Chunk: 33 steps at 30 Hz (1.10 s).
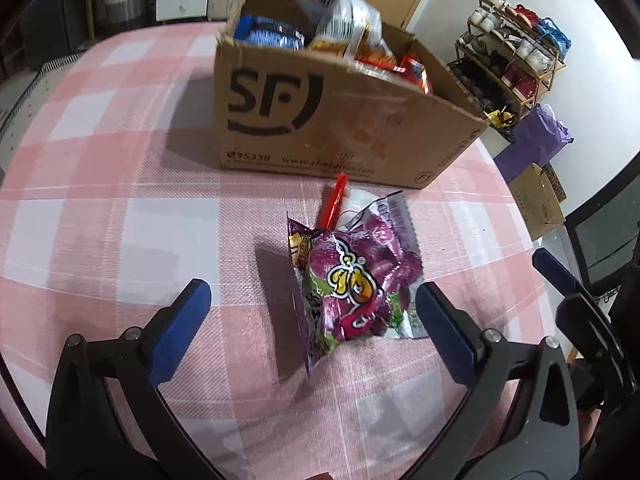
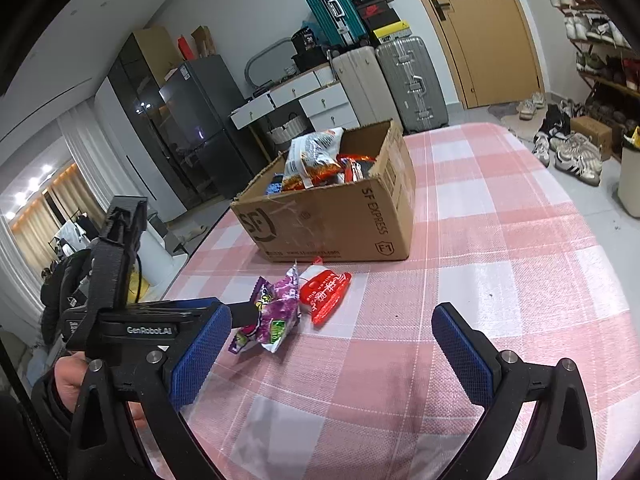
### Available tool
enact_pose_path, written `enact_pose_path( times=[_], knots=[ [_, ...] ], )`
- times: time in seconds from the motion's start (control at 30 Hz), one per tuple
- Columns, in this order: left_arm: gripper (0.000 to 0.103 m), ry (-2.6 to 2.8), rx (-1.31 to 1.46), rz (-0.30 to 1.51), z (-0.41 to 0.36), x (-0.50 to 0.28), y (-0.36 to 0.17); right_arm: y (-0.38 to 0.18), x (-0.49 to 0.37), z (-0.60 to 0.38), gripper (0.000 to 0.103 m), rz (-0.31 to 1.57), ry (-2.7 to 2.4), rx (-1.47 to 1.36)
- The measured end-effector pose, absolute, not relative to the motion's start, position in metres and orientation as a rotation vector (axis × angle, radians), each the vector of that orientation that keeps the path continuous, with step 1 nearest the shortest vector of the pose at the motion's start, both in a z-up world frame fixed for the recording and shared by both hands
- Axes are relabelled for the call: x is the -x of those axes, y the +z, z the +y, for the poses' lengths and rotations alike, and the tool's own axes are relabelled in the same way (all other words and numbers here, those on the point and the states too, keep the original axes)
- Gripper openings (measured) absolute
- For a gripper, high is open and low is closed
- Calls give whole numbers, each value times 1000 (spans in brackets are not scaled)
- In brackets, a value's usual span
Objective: Organize snacks
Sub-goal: 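Grasp the purple candy bag with the left gripper, then grasp the red-and-white balloon glue packet with the right gripper while the left holds the candy bag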
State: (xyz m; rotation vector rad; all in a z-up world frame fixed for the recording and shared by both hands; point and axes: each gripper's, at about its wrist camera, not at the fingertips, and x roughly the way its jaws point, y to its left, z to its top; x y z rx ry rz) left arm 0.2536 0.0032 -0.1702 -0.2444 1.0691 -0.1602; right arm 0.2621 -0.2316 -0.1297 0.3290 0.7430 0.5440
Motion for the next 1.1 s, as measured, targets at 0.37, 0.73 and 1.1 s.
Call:
enact_pose_path(
  times=[0.37, 0.73, 1.1],
  knots=[
    [93, -194, 316, 1109, -1, -284, -201, -150, -280, -230, 102, 792, 559, -362],
    [42, -292, 332, 1084, 0, -290, -206, -155, -281, -230, 102, 807, 554, -369],
    [43, -292, 361, 1040, 19, -266, -199, -152, -279, -224, 102, 823, 528, -337]
  ],
)
